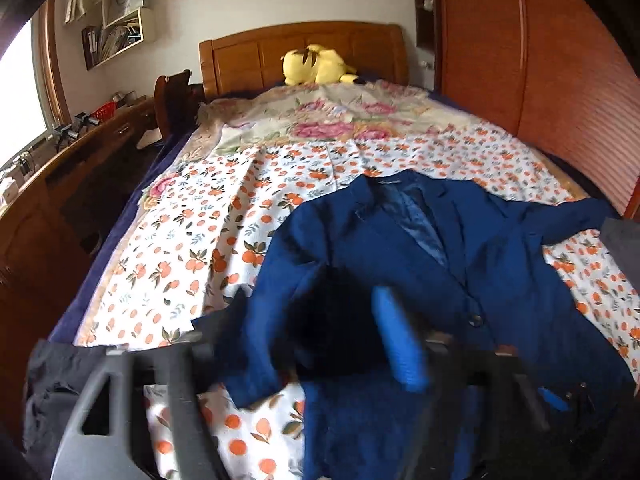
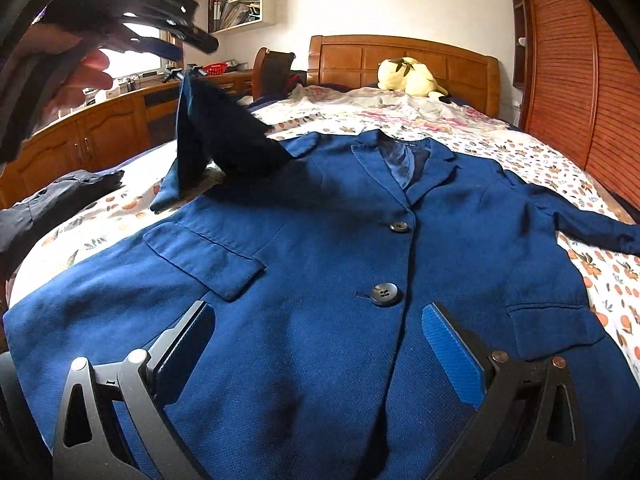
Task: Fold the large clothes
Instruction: 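Fold the held sleeve across the jacket body and open the left gripper, then grasp the jacket side panel edge with the right gripper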
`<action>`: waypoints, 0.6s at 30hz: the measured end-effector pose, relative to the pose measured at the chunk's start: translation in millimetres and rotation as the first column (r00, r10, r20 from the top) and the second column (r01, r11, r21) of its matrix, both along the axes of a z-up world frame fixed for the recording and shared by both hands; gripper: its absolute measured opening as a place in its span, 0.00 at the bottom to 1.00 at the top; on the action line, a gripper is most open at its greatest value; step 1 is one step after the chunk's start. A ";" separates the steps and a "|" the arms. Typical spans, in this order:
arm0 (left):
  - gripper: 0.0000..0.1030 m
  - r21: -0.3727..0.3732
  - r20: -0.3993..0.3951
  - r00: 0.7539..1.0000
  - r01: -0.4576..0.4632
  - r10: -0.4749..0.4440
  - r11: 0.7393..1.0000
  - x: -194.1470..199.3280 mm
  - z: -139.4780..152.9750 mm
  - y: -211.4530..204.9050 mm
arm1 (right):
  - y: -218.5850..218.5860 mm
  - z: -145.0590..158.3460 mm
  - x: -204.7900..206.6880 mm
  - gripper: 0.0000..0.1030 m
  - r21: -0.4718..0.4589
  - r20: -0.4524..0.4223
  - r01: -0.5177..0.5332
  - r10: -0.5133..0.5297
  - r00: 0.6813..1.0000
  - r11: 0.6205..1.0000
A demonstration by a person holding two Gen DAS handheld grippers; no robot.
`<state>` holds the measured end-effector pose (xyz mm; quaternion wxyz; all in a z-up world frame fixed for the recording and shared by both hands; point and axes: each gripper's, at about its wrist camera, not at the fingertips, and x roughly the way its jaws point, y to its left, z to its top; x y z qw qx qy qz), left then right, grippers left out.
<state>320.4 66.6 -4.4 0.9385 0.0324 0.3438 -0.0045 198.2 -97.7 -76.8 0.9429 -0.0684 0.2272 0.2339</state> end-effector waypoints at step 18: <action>0.82 -0.176 0.091 0.991 -0.077 0.094 0.981 -127.2 -53.6 50.4 | 4.8 4.7 -3.1 1.00 -0.056 0.013 0.023 -0.023 1.000 0.998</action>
